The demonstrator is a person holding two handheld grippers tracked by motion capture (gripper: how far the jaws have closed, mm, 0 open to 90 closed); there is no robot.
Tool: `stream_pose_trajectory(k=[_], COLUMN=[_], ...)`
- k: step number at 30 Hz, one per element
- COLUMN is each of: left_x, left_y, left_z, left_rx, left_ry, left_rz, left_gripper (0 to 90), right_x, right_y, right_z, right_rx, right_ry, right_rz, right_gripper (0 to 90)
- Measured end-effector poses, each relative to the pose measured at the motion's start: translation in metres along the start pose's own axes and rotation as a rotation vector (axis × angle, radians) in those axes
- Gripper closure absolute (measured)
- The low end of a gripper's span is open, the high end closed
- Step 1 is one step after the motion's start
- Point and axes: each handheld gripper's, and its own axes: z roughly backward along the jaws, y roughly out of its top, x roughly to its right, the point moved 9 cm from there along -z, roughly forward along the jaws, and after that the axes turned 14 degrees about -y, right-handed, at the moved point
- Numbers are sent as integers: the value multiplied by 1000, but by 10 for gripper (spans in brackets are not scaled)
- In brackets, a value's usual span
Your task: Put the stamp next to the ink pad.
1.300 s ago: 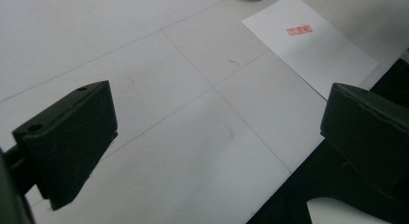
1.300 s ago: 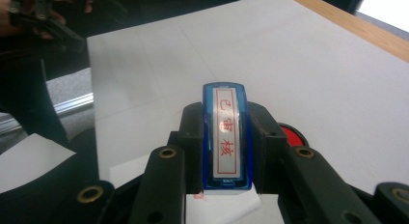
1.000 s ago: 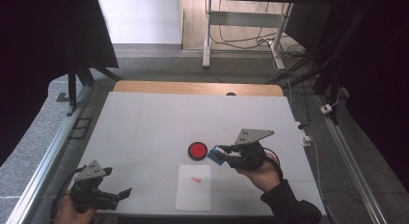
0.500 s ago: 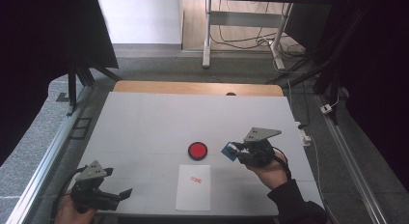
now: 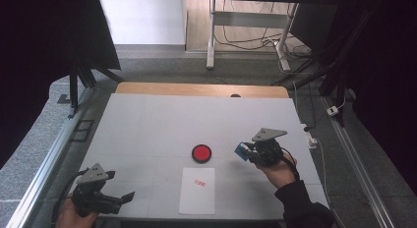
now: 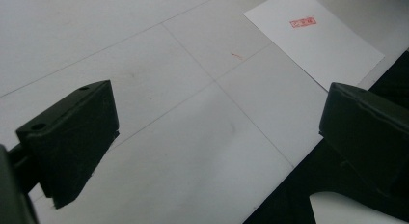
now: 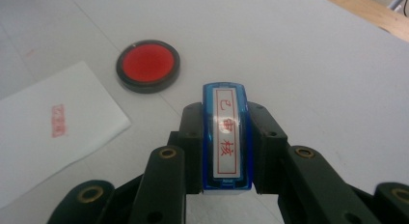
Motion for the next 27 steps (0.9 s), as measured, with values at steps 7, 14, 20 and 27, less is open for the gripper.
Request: stream_pose_trajectory(k=[7, 14, 20, 27], left_x=[0, 0, 0, 0], left_y=[0, 0, 0, 0], left_z=[0, -1, -1, -1], left_rx=[-2, -4, -6, -9], left_ry=[-2, -2, -2, -1], left_rz=[1, 0, 2, -1], left_gripper=[5, 5, 6, 8], right_x=[7, 11, 11, 12], right_y=[-9, -15, -19, -24], right_z=[-11, -20, -27, -32], right_rx=[-30, -55, -76, -98], right_ry=[-14, -19, -22, -19], right_rz=[-9, -10, 4, 0], right_gripper=[704, 705, 705, 704])
